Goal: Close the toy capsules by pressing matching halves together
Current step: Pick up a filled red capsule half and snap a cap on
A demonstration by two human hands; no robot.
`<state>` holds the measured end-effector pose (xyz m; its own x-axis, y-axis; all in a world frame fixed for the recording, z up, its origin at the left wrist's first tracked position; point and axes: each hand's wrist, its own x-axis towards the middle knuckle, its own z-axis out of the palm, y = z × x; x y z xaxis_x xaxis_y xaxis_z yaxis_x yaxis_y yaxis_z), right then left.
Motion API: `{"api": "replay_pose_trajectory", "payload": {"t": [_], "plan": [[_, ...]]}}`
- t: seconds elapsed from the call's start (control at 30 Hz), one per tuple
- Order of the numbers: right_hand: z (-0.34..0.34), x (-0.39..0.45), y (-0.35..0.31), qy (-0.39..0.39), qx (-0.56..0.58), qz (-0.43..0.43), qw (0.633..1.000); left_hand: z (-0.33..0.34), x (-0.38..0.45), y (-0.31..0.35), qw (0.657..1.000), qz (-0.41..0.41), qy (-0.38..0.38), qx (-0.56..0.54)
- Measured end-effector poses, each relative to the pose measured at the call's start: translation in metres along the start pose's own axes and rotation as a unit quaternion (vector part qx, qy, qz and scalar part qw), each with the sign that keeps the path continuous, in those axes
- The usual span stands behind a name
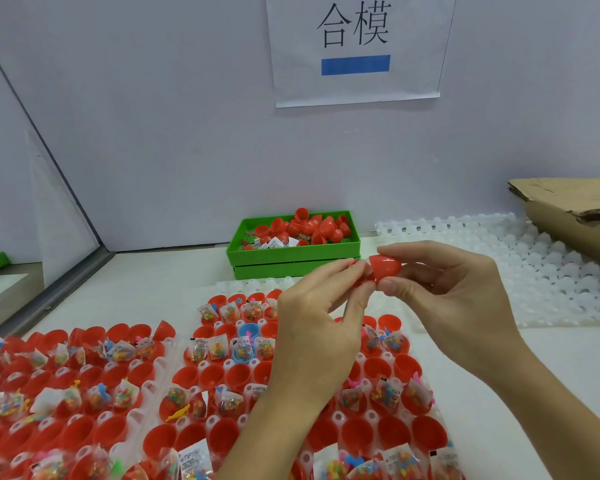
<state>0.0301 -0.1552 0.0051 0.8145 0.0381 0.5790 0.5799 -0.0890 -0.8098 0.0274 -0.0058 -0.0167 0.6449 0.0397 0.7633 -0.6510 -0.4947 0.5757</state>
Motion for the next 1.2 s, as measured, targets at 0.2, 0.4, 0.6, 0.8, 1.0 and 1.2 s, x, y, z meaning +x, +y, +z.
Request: {"api": "replay_pose_trajectory", "payload": {"t": [0.2, 0.4, 0.6, 0.8, 1.0, 1.2], "plan": [[0.002, 0.000, 0.003, 0.012, -0.005, -0.002, 1.000, -0.001, 0.000, 0.000, 0.998, -0.045, -0.003, -0.039], [0.000, -0.001, 0.011, -0.008, -0.012, 0.006, 1.000, -0.008, 0.005, 0.005, 0.984, -0.120, -0.029, -0.129], [0.001, -0.002, 0.015, -0.020, 0.009, 0.016, 1.000, -0.012, 0.008, 0.004, 0.979, -0.132, -0.110, -0.108], [0.003, -0.002, 0.012, -0.012, 0.019, 0.009, 1.000, -0.017, 0.009, 0.002, 0.976, -0.124, -0.153, -0.090], [0.004, -0.002, 0.009, -0.016, 0.025, 0.009, 1.000, -0.018, 0.010, 0.002, 0.976, -0.120, -0.156, -0.096], [0.005, -0.002, 0.008, -0.006, 0.021, 0.013, 1.000, -0.015, 0.009, 0.003, 0.978, -0.128, -0.119, -0.116]]}}
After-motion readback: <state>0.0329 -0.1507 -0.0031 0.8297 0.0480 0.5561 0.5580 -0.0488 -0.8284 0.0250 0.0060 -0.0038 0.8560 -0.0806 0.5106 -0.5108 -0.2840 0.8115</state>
